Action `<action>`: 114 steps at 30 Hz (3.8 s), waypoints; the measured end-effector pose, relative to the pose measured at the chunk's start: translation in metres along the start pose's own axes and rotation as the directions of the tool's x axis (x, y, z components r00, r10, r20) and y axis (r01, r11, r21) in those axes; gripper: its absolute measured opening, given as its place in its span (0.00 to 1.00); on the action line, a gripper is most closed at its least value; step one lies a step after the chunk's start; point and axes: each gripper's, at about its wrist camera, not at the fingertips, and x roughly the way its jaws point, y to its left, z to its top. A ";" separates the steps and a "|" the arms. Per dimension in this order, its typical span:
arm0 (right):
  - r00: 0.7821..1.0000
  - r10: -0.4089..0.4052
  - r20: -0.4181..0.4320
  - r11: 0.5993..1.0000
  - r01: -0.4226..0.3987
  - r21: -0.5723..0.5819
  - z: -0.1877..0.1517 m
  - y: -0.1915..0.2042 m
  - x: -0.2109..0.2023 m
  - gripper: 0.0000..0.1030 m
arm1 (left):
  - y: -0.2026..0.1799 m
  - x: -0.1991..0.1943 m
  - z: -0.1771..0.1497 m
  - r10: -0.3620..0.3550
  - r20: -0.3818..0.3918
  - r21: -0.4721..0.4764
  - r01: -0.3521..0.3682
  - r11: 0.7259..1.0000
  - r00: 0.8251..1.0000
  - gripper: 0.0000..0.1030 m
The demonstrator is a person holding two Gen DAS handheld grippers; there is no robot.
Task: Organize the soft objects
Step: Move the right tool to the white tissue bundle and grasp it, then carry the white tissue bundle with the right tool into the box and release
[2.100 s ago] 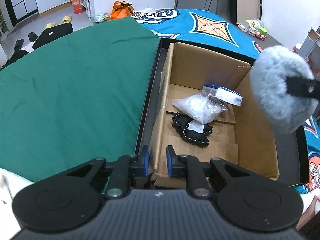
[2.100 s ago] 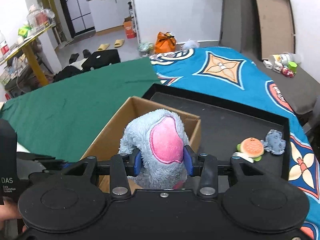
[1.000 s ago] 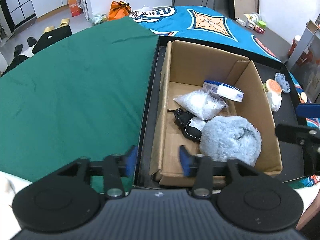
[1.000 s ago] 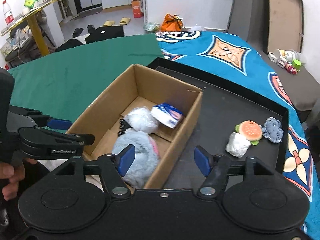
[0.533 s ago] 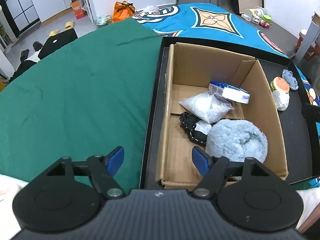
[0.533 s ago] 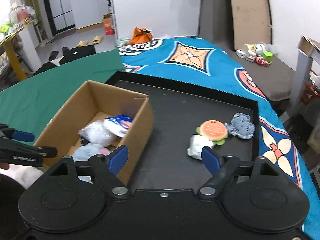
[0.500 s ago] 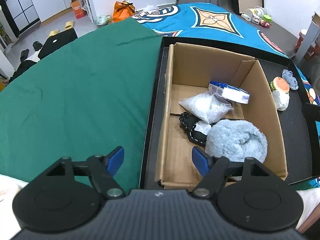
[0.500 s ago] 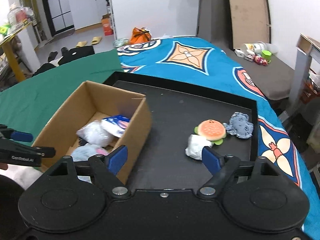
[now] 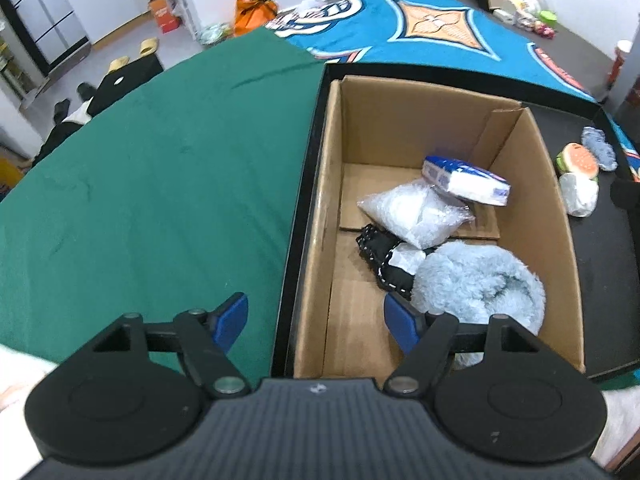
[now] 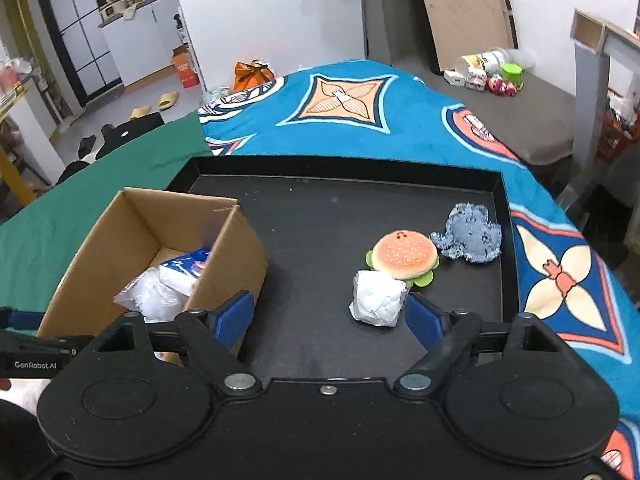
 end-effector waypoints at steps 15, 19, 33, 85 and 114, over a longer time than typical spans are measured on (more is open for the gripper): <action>1.000 0.009 0.009 0.997 -0.010 0.071 -0.014 -0.022 0.027 0.83 | -0.029 0.012 0.002 0.103 -0.035 0.031 -0.102 0.994 0.994 0.71; 1.000 0.006 0.018 0.996 -0.008 0.090 -0.018 -0.027 0.030 0.83 | -0.042 0.013 0.005 0.140 -0.029 0.061 -0.138 0.989 0.990 0.71; 0.998 -0.032 0.046 0.996 0.028 0.084 -0.024 -0.034 0.051 0.80 | -0.059 0.016 0.014 0.220 -0.037 0.083 -0.216 0.973 0.975 0.71; 0.984 0.074 0.161 0.996 -0.080 0.026 0.003 0.021 -0.035 0.38 | -0.017 0.002 -0.002 0.037 -0.003 -0.002 -0.037 0.999 0.999 0.50; 0.957 0.287 0.031 0.950 -0.280 -0.139 0.010 0.122 -0.027 0.38 | 0.027 0.003 -0.010 -0.113 0.023 -0.170 0.115 0.979 0.993 0.12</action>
